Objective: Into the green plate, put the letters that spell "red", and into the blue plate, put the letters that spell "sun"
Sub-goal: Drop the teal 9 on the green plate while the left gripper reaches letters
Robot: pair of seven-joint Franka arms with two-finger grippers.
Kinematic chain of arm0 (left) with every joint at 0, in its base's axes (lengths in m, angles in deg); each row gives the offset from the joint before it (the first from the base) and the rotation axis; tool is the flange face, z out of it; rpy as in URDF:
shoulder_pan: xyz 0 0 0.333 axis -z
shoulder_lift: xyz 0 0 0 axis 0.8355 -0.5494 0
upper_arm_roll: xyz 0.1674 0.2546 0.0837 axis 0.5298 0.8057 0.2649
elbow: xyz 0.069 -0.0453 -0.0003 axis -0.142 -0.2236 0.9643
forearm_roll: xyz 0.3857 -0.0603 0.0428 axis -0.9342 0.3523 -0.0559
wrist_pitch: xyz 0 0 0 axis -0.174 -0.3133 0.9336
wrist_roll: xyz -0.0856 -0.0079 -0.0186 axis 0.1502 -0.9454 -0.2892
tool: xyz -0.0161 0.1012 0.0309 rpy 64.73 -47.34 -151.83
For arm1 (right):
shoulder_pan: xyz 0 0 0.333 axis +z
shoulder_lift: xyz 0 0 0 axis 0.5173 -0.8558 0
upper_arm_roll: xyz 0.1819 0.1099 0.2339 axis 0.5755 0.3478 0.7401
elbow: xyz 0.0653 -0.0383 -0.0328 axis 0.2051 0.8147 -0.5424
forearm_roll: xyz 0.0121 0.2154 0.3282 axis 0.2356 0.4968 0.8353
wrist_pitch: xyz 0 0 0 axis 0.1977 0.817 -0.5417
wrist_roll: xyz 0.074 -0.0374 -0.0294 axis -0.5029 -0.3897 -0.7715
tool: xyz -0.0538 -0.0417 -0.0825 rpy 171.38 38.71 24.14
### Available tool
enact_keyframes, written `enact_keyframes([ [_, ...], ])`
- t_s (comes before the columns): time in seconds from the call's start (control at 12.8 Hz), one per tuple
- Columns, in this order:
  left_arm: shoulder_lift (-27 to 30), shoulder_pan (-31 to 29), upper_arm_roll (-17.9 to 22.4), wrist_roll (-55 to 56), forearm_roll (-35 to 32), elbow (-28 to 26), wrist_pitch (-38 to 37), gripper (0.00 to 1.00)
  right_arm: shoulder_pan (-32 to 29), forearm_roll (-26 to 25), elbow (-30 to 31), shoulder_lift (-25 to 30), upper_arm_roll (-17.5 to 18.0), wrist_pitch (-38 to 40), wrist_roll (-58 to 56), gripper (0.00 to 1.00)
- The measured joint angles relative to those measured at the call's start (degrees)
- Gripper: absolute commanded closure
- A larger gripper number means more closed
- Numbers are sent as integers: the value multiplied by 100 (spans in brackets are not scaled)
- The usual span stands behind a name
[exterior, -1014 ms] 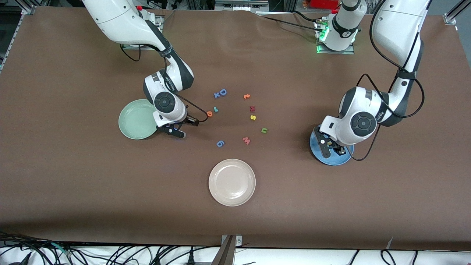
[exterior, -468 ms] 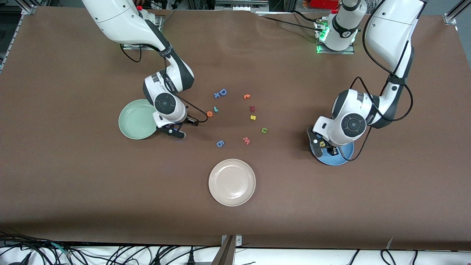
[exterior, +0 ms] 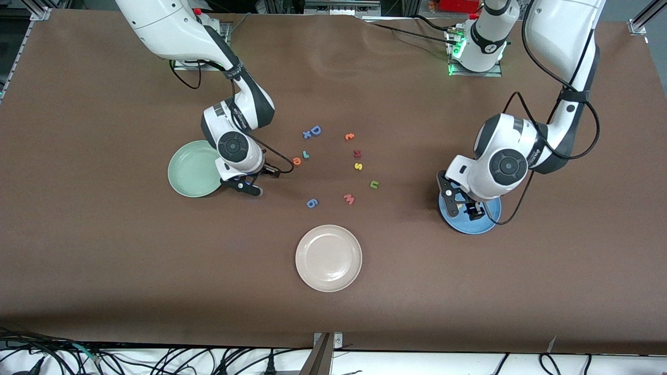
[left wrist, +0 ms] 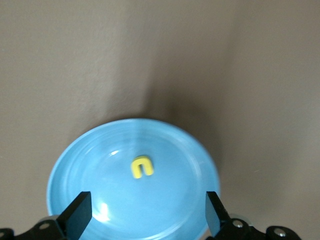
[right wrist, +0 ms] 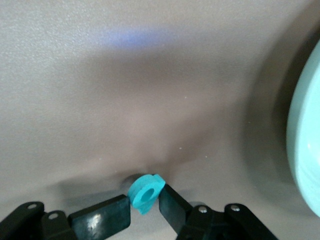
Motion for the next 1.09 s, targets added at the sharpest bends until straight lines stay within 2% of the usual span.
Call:
enact_keyframes([
  [0.55, 86, 91, -906, 3126, 618, -26, -186, 0, -2, 0, -3, 44, -42, 224, -2, 69],
  [1.09, -49, 938, -994, 6054, 623, -71, -16, 0, -5, 0, -4, 63, -78, 275, -34, 69],
])
